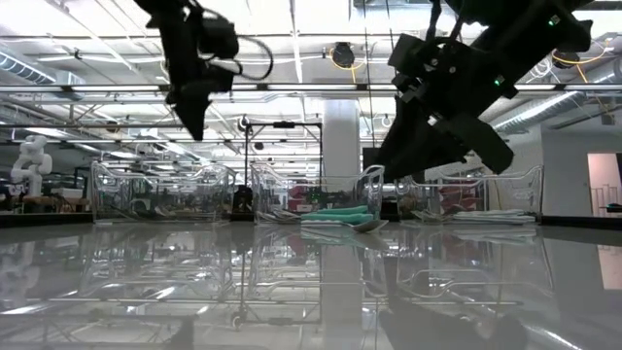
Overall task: Sort silverware by color (type)
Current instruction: Put the green patterned spoon into the right transparent bin
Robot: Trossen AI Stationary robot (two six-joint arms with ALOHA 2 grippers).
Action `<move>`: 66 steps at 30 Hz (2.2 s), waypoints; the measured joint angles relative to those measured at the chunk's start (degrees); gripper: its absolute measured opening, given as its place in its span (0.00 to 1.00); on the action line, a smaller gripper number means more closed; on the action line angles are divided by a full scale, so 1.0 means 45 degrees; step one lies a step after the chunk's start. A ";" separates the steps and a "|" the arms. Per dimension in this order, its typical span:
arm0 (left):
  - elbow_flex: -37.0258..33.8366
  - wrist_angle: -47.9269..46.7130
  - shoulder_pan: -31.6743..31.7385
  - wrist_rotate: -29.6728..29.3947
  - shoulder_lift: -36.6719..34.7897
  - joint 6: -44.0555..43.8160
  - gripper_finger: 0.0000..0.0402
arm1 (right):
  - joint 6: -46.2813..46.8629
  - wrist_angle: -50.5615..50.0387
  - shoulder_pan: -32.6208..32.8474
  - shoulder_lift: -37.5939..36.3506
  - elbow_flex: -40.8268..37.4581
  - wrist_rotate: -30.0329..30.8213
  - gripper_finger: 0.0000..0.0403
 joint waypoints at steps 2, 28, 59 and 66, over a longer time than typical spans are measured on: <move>0.0000 0.0005 -0.0795 0.0029 -0.0302 -0.0214 0.18 | -0.0165 0.0374 -0.0098 0.0000 0.0000 -0.0010 0.39; -0.4721 0.5810 -1.0522 -0.4655 -0.1587 -0.5728 0.18 | 0.2032 0.0223 -0.4029 0.0685 0.1098 -0.4373 0.28; -0.4716 0.7976 -1.1931 -0.4412 -0.1587 -0.6224 0.18 | 0.5619 -0.1343 -0.2642 0.1559 0.1010 -0.4197 0.20; -0.4716 0.7975 -1.2274 -0.4417 -0.1579 -0.6822 0.18 | 0.5750 -0.1276 -0.2303 0.1559 0.1010 -0.3154 0.20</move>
